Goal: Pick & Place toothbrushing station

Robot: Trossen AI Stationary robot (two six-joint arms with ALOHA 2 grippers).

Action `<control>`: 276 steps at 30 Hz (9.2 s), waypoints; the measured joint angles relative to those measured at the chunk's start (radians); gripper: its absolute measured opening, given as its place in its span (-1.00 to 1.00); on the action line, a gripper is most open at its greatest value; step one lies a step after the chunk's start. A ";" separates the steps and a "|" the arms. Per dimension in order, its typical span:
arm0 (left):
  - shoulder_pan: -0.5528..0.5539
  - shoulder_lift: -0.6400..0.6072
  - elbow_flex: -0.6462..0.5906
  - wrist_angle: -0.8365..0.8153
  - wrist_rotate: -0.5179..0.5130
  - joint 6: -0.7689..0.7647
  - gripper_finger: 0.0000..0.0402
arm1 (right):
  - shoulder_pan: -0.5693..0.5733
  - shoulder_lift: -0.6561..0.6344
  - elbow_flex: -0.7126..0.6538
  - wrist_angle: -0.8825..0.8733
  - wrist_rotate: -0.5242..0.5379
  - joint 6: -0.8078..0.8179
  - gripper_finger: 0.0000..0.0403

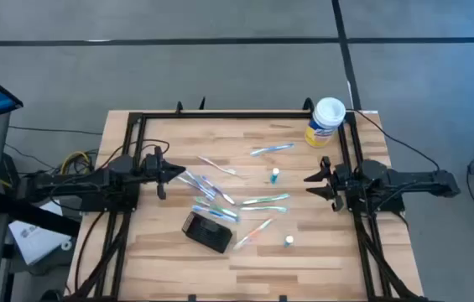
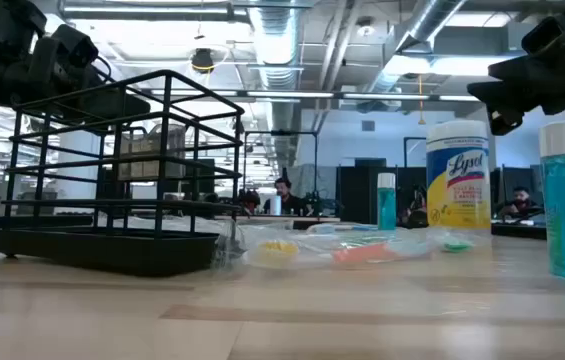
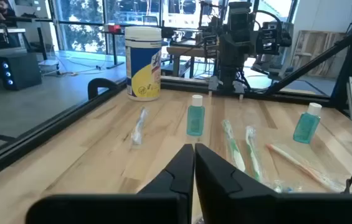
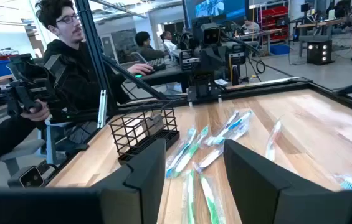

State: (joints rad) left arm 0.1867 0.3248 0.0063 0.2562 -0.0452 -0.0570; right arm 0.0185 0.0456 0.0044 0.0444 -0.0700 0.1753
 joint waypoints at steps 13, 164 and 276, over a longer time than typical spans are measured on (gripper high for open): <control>0.000 0.000 0.000 0.000 0.000 -0.005 -0.96 | 0.000 0.000 0.000 0.000 0.000 0.000 -0.23; 0.097 0.942 0.630 -0.029 0.289 0.204 -0.98 | -0.005 0.002 0.000 0.006 0.037 0.001 -0.23; -0.940 1.092 0.103 1.314 -0.483 0.137 -0.99 | -0.008 0.033 0.013 0.016 0.048 0.003 -0.23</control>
State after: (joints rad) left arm -0.7528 1.4170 0.1095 1.5703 -0.5280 0.0797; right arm 0.0109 0.0788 0.0177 0.0605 -0.0217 0.1780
